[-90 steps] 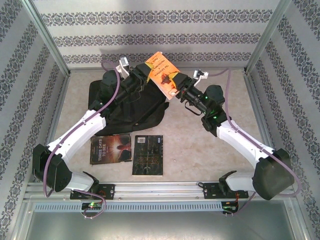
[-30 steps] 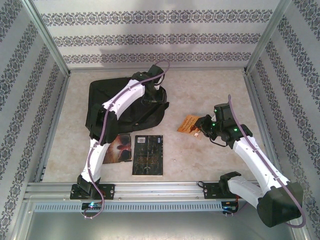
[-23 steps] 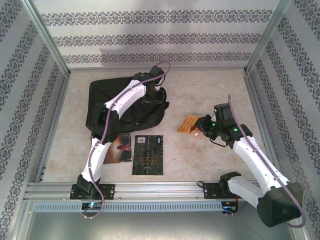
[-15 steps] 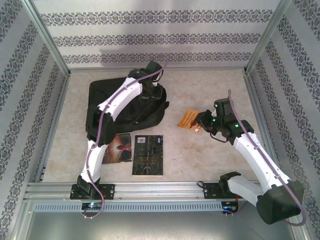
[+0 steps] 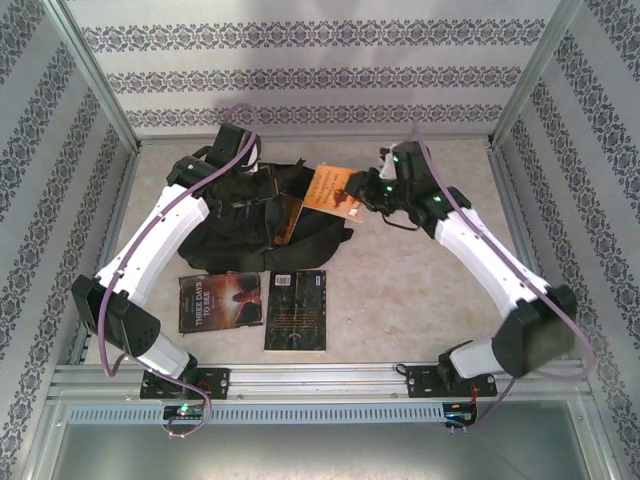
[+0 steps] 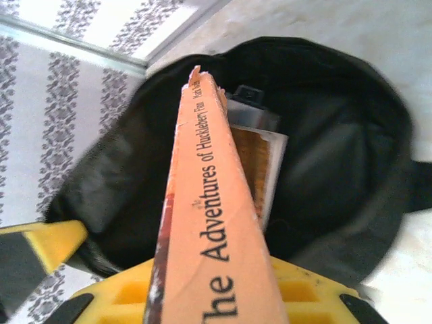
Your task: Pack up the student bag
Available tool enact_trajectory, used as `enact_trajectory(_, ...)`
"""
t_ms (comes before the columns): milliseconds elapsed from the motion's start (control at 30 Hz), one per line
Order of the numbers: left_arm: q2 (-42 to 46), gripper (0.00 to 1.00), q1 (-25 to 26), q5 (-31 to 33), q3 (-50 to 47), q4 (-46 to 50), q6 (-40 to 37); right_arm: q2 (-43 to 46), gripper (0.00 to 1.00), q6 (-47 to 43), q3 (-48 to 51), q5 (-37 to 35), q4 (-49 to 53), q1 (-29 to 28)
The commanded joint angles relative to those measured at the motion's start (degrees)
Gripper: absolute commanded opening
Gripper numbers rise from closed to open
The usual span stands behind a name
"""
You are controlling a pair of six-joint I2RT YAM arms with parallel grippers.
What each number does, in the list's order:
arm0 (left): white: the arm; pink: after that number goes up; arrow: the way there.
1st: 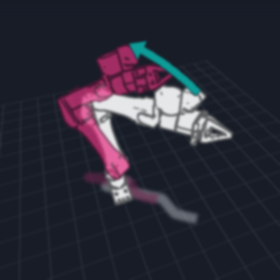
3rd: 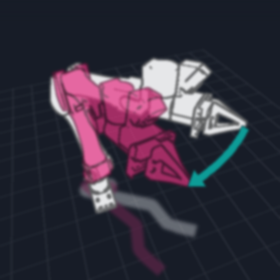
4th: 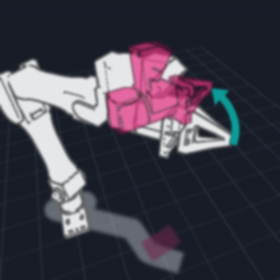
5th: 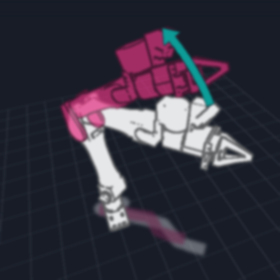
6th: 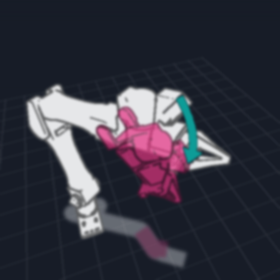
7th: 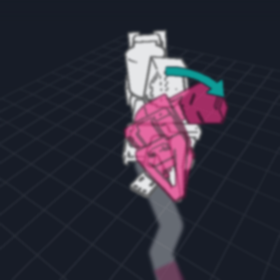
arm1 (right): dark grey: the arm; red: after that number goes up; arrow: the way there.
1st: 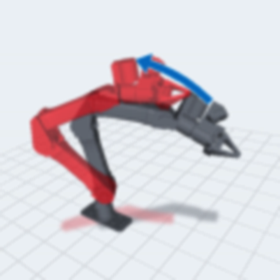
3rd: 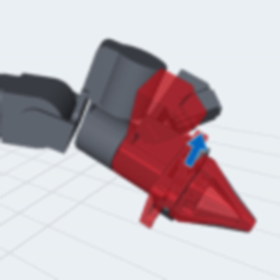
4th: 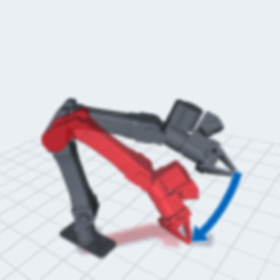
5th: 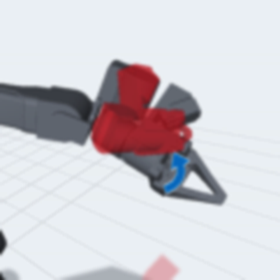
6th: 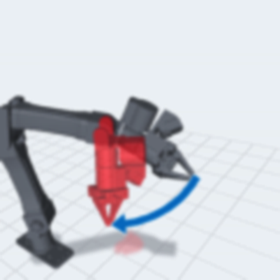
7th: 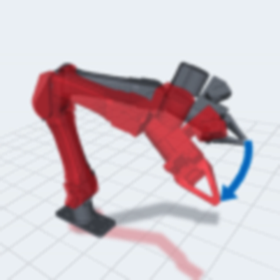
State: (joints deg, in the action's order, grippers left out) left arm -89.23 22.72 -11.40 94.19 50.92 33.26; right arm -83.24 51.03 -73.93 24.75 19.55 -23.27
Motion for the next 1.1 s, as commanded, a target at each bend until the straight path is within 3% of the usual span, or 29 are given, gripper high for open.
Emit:
enact_trajectory(0, 1.9, 0.0, -2.0, -5.3, -3.0, -6.6, 4.4, -5.5, 0.0, 2.4, -6.7, 4.5, -4.1, -1.0)
enact_trajectory(133, 2.8, 0.01, -3.3, -7.7, -5.5, -9.1, 5.8, -12.0, 0.0, 11.1, -9.0, 10.2, -8.2, -1.2)
enact_trajectory(167, 2.4, 0.1, -3.7, -9.0, -5.4, -9.6, 5.9, -12.5, 0.0, 13.3, -8.8, 10.8, -10.0, -1.5)
enact_trajectory(233, 0.8, 0.36, -3.9, -10.4, -3.4, -8.5, 5.9, -12.6, 0.0, 15.9, -8.4, 11.1, -12.2, -2.2)
enact_trajectory(300, -0.9, 0.5, -3.9, -10.9, -1.3, -7.0, 5.5, -12.5, 0.0, 17.2, -8.1, 11.2, -13.0, -2.6)
enact_trajectory(467, -5.5, 0.58, -4.0, -8.0, 5.2, -0.8, 3.2, -11.1, 0.0, 18.1, -6.0, 11.3, -13.9, -3.0)
enact_trajectory(700, -8.6, 0.5, -5.7, -5.0, 5.0, 2.2, -0.1, -9.5, 0.0, 19.0, -2.0, 11.7, -16.0, -3.0)
enact_trajectory(767, -8.7, 0.41, -6.0, -6.4, 4.0, 1.4, 0.3, -9.6, 0.0, 19.1, -1.7, 11.9, -16.3, -3.0)
enact_trajectory(933, -8.4, 0.02, -6.0, -9.2, 4.5, -0.1, 1.2, -9.9, 0.0, 17.3, -2.0, 11.8, -15.1, -2.9)
enact_trajectory(1067, -8.0, 0.0, -6.0, -4.9, 10.3, 4.0, 0.0, -8.9, 0.0, 9.0, -3.7, 9.3, -4.7, -1.6)
